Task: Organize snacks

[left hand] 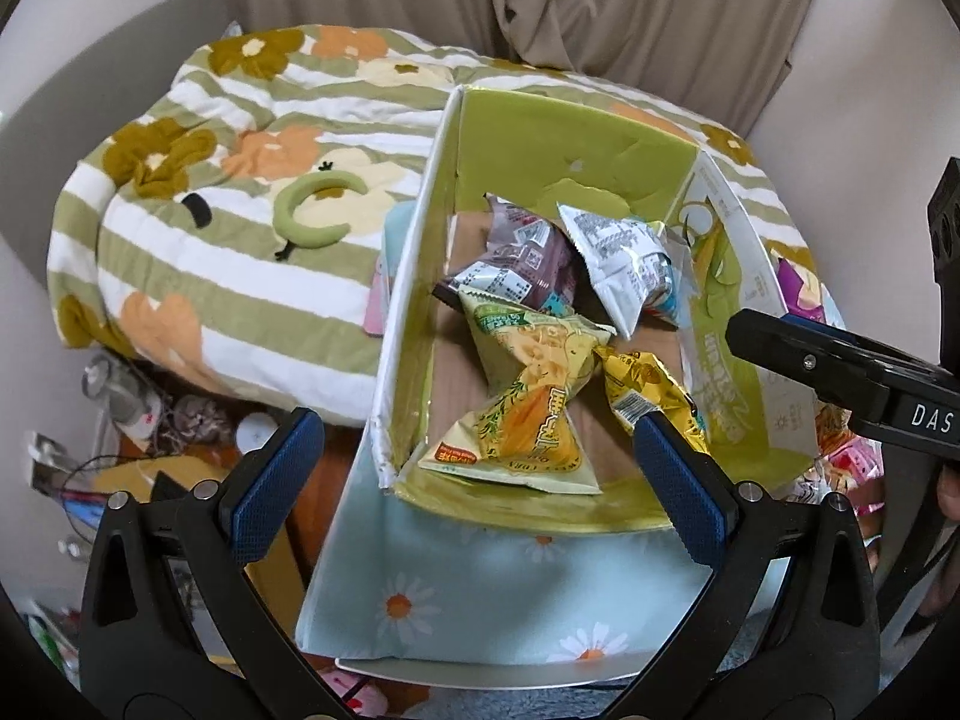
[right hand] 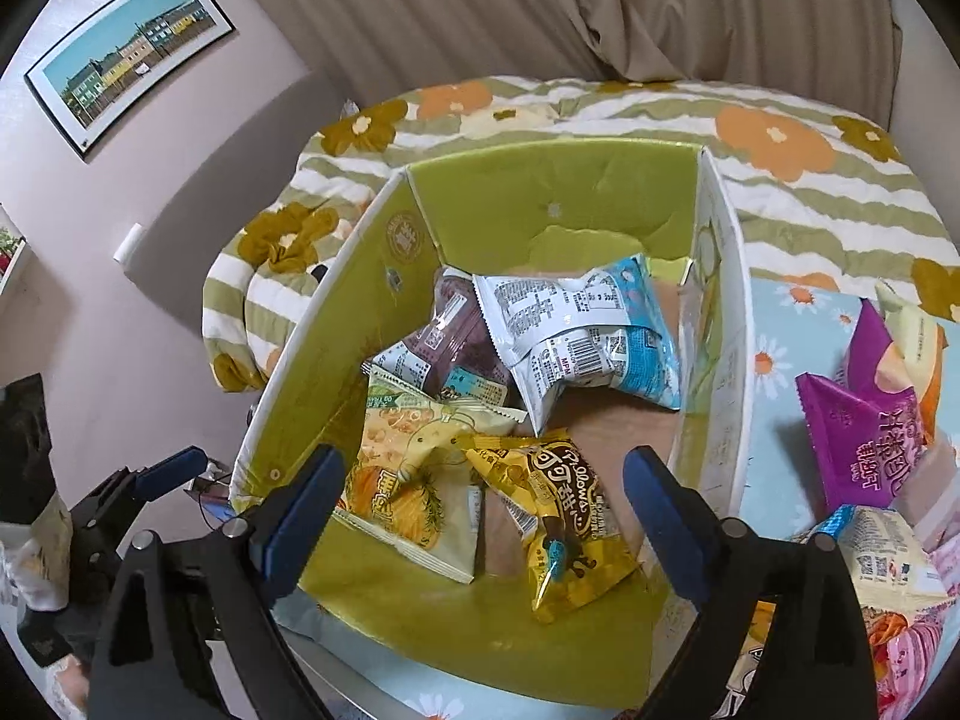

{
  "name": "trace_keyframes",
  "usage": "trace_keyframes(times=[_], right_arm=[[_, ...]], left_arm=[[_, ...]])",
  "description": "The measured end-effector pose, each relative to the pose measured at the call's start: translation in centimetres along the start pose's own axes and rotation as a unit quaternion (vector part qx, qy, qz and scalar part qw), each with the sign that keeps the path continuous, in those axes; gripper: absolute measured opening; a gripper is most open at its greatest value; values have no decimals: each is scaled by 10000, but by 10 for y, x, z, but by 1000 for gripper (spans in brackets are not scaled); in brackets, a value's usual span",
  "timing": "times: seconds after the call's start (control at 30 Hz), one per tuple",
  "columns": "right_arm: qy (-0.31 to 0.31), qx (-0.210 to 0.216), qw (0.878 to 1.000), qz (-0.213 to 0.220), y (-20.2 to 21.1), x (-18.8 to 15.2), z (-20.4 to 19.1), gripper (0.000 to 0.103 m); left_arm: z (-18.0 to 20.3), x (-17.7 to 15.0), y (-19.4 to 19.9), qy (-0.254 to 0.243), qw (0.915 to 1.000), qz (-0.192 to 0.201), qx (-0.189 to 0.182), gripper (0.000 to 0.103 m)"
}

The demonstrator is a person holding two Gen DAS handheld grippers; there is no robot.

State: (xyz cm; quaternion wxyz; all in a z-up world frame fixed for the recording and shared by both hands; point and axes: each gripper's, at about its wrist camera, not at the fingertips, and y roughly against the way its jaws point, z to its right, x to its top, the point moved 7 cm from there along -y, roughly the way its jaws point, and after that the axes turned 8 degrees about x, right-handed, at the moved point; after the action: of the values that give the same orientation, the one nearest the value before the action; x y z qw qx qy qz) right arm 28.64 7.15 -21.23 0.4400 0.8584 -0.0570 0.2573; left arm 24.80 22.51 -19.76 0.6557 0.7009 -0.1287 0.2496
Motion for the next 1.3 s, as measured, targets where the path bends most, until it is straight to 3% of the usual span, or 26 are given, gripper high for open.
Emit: trace_keyframes(times=[0.3,0.43,0.7,1.0,1.17,1.3], right_arm=[[48,-215,9998,40,23,3,-2,93],[111,-392,9989,247,45,1,-9,93],[35,-860,9932,782,107,-15,-7,93],[-287,-1440,9801,1337,190,-39,37,93],[-358,-1547,9780,1356,224,-59,75,93],[-424,-1480,9806,1212,240,-74,104,93]], left_arm=[[6,8,12,-273,9994,156,-131,102],[13,11,21,-392,9989,179,-188,102],[59,14,52,-828,9926,497,-737,102],[122,0,81,-1247,9845,638,-1057,102],[164,-16,97,-1237,9841,688,-1072,102],[200,-35,101,-1061,9861,506,-1171,102]])
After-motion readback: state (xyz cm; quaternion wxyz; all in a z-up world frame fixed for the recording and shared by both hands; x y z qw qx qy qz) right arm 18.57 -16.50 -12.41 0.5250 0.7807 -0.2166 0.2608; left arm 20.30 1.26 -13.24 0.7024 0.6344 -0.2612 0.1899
